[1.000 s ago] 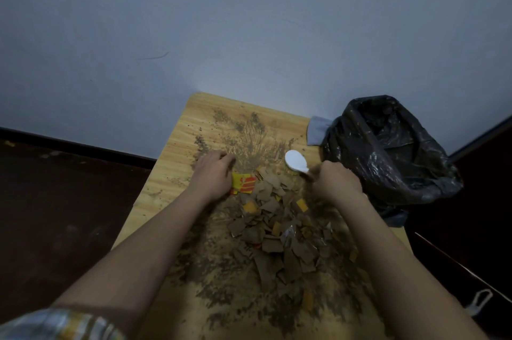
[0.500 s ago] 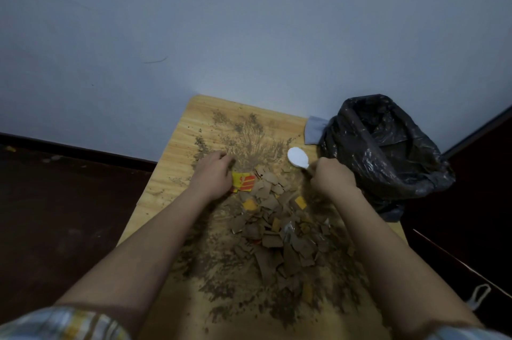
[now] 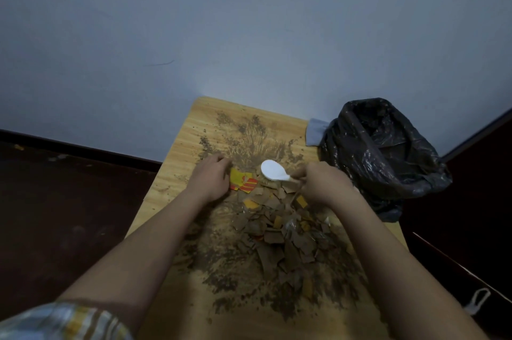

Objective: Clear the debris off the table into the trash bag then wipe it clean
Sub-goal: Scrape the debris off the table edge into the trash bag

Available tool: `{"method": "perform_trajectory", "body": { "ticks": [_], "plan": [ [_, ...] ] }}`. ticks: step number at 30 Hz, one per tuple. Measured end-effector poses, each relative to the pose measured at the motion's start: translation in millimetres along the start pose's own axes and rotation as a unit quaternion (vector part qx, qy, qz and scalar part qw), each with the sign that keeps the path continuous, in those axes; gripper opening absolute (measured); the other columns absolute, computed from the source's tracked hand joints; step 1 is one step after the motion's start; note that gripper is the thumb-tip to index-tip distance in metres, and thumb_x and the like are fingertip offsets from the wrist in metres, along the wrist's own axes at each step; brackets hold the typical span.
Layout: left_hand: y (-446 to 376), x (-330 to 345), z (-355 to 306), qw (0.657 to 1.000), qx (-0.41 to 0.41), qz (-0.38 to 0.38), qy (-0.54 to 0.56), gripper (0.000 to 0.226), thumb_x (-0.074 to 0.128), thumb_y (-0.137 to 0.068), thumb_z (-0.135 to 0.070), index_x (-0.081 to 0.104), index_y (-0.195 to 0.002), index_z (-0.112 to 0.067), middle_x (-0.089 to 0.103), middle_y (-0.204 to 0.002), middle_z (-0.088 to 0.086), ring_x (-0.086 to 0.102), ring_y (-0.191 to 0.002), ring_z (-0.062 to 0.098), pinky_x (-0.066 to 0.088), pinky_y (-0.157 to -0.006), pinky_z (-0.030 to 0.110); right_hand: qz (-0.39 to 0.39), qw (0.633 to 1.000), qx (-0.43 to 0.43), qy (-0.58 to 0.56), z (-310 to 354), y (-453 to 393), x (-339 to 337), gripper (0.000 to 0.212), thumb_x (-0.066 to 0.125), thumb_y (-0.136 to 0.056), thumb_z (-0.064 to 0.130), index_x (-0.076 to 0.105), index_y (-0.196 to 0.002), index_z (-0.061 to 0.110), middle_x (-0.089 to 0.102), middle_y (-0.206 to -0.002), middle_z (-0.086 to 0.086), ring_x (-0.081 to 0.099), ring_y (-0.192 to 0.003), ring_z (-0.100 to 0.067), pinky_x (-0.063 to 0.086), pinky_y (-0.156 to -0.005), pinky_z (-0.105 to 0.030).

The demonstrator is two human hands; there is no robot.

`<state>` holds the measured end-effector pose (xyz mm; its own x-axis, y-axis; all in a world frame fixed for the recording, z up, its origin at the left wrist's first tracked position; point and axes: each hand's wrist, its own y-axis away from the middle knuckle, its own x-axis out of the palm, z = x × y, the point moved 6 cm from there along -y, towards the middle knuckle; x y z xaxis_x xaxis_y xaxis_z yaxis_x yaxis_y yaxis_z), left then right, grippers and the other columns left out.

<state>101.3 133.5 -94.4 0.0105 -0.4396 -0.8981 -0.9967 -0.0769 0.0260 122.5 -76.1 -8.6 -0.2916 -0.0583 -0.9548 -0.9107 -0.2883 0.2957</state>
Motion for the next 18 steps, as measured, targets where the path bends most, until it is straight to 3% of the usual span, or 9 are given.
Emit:
{"method": "perform_trajectory", "body": {
  "ticks": [4, 11, 18],
  "plan": [
    [5.4, -2.5, 0.0, 1.0, -0.012, 0.005, 0.004, 0.045, 0.042, -0.092, -0.01, 0.049, -0.136, -0.009, 0.043, -0.142, 0.013, 0.037, -0.13, 0.031, 0.034, -0.105, 0.037, -0.065, 0.998, 0.007, -0.014, 10.6, -2.0, -11.9, 0.043, 0.051, -0.092, 0.013, 0.06, -0.128, 0.035, 0.064, -0.115, 0.0, 0.061, -0.09, -0.021, 0.045, -0.066, -0.029],
    [16.0, -9.5, 4.7, 1.0, -0.017, 0.006, 0.019, 0.051, 0.045, -0.089, -0.008, 0.045, -0.139, -0.012, 0.043, -0.14, 0.012, 0.038, -0.128, 0.031, 0.035, -0.102, 0.037, 0.029, 0.999, -0.03, 0.029, 35.5, 3.0, 9.1, 0.037, 0.061, -0.09, 0.016, 0.064, -0.124, 0.03, 0.065, -0.108, 0.0, 0.059, -0.085, -0.021, 0.049, -0.069, -0.032],
    [20.3, -11.8, 4.8, 0.999, -0.025, 0.008, 0.033, 0.052, 0.046, -0.088, -0.008, 0.043, -0.14, -0.009, 0.042, -0.14, 0.014, 0.037, -0.129, 0.032, 0.034, -0.103, 0.037, -0.054, 0.997, -0.04, 0.033, 47.6, 3.0, -3.0, 0.043, 0.05, -0.093, 0.009, 0.061, -0.127, 0.033, 0.065, -0.109, -0.001, 0.06, -0.085, -0.021, 0.05, -0.067, -0.032]
  ]
}}
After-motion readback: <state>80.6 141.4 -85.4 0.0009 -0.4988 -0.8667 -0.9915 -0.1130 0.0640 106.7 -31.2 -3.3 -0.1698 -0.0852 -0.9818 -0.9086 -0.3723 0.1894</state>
